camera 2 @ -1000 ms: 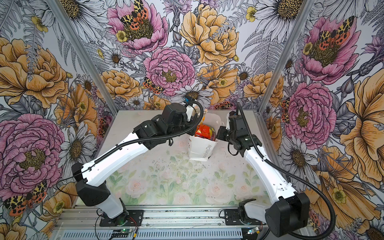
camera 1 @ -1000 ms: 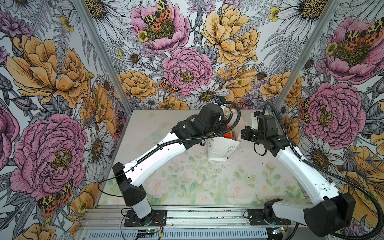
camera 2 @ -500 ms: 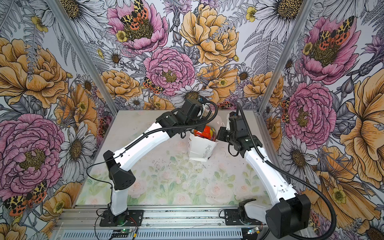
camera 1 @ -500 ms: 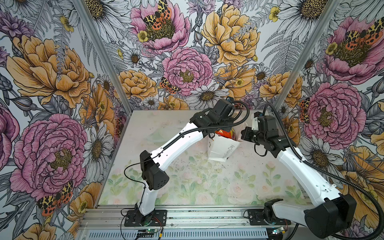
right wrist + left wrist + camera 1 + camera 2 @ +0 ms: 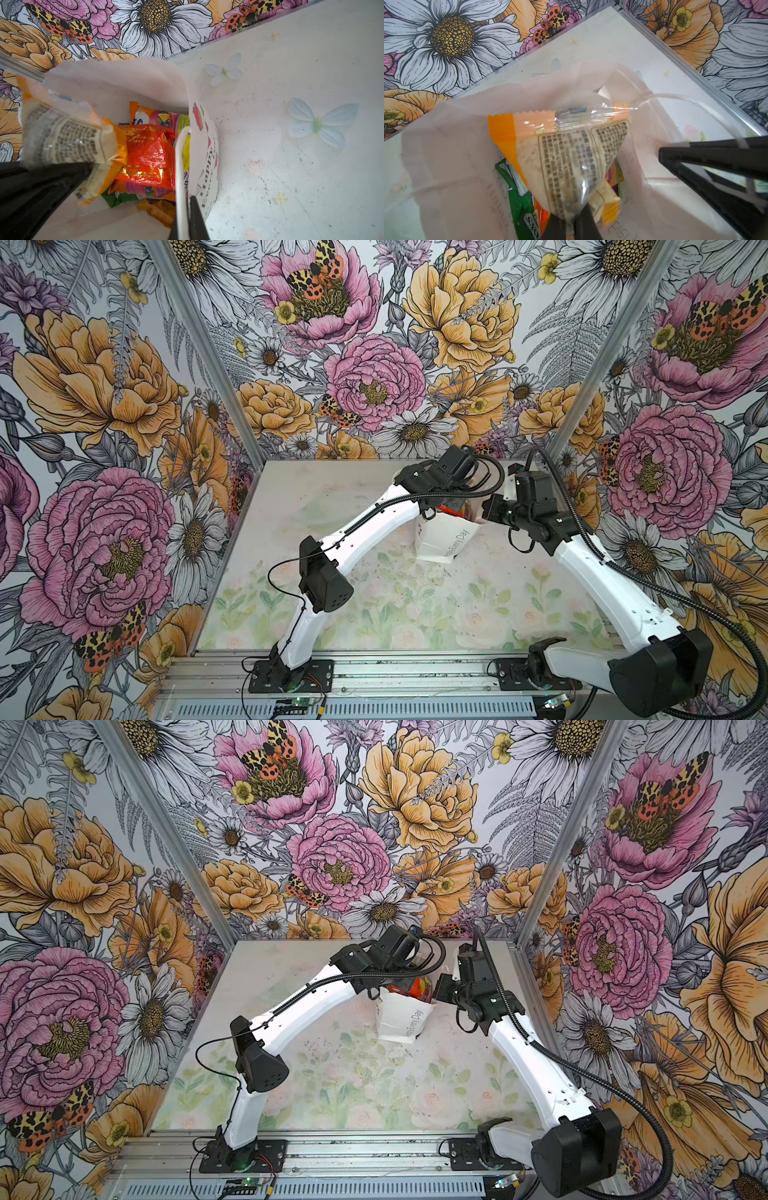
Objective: Place the snacks into the paper bag
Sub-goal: 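Lower the clear snack pack into the bag and open the left gripper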
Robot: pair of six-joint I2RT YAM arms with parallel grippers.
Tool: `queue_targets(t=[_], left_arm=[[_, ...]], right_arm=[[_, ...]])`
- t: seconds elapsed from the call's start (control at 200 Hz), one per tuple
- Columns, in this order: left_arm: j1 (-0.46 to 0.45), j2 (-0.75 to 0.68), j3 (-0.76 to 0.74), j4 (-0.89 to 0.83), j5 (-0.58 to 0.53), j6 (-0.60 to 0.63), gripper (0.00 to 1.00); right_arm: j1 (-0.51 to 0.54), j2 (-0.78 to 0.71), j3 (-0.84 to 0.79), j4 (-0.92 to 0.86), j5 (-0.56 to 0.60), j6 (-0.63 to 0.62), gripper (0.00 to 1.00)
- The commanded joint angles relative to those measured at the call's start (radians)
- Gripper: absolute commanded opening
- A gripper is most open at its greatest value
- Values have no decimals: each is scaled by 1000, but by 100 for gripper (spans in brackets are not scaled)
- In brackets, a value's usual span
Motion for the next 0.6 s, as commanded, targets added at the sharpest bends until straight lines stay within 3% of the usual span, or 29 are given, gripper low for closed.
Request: queue_targets(t=[0.0, 0.14, 0.325, 0.596], left_arm=[[1, -5, 30, -9, -44, 27, 12], [-1, -12, 28, -10, -55, 25, 26], [-13, -43, 19, -7, -67, 42, 54], [-16, -94, 21, -7, -99, 18, 65]], right_arm=[[7, -28, -2, -15, -8, 6, 0], [9, -24, 1, -15, -8, 4, 0], [11, -21, 5, -15, -6, 3, 0], [10, -24, 9, -15, -8, -2, 0]])
